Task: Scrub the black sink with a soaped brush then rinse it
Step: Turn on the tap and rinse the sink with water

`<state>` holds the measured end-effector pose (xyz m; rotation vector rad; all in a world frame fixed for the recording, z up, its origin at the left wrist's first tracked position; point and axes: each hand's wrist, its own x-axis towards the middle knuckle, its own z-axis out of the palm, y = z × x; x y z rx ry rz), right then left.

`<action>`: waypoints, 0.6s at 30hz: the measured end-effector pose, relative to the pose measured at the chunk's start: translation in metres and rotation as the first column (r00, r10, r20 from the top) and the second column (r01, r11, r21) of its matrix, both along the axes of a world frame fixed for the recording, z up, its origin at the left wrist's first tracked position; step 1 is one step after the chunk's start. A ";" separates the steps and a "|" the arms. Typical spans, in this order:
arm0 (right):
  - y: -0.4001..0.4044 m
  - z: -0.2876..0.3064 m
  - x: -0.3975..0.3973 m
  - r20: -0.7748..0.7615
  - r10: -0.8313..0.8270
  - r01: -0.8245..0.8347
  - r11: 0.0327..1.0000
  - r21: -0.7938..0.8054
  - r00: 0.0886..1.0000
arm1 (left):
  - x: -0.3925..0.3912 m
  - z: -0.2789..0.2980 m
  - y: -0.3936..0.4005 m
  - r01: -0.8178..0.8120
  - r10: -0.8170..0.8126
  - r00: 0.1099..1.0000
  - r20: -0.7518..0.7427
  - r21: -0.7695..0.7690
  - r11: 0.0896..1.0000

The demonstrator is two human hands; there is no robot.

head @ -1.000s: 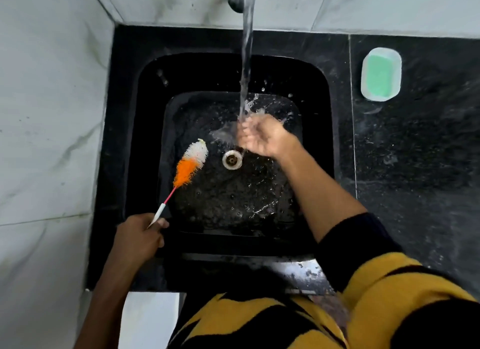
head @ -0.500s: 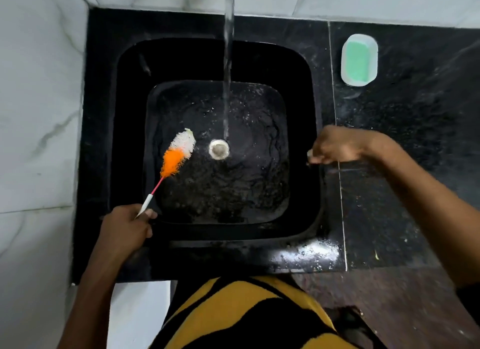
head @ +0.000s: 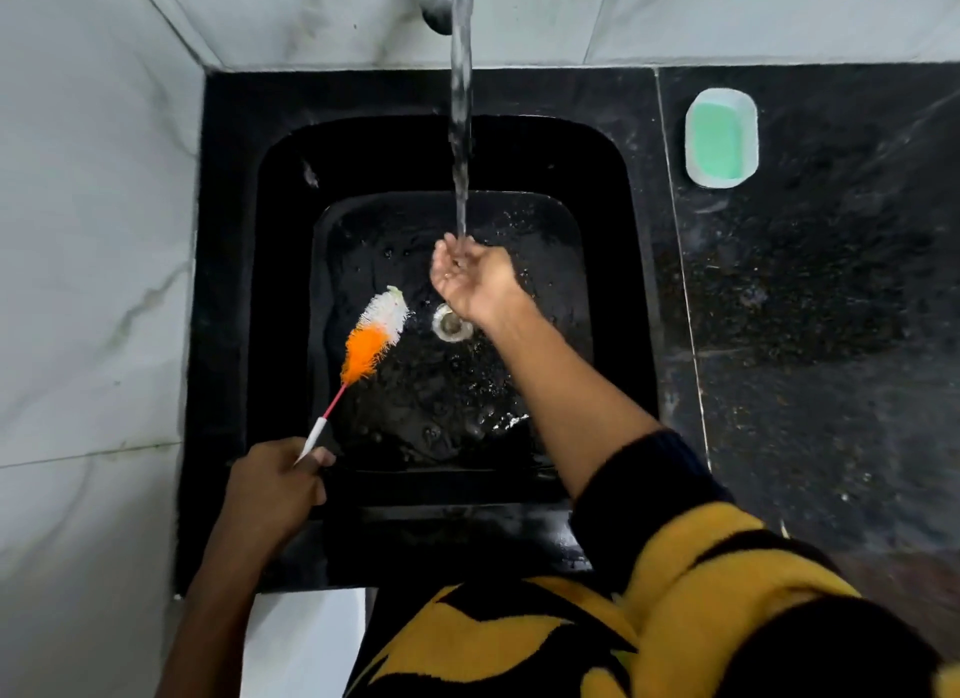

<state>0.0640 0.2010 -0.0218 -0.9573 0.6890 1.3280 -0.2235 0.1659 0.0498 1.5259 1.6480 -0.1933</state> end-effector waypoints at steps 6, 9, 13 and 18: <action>0.018 -0.005 -0.002 -0.058 -0.009 0.016 0.992 0.127 0.998 | 0.004 0.007 0.003 0.030 -0.030 1.000 0.000 0.022 0.999; -0.015 -0.005 0.006 -0.126 -0.026 0.052 0.977 0.206 0.992 | 0.006 0.006 0.003 0.057 -0.057 0.998 0.002 0.006 0.998; -0.079 0.008 0.024 0.001 -0.241 0.241 0.969 0.059 0.971 | 0.010 0.003 0.003 0.083 -0.083 0.997 -0.005 -0.015 0.996; -0.154 0.033 0.052 0.334 -0.206 0.255 0.961 -0.109 0.920 | 0.012 -0.002 0.004 0.121 -0.121 0.993 -0.001 -0.016 0.992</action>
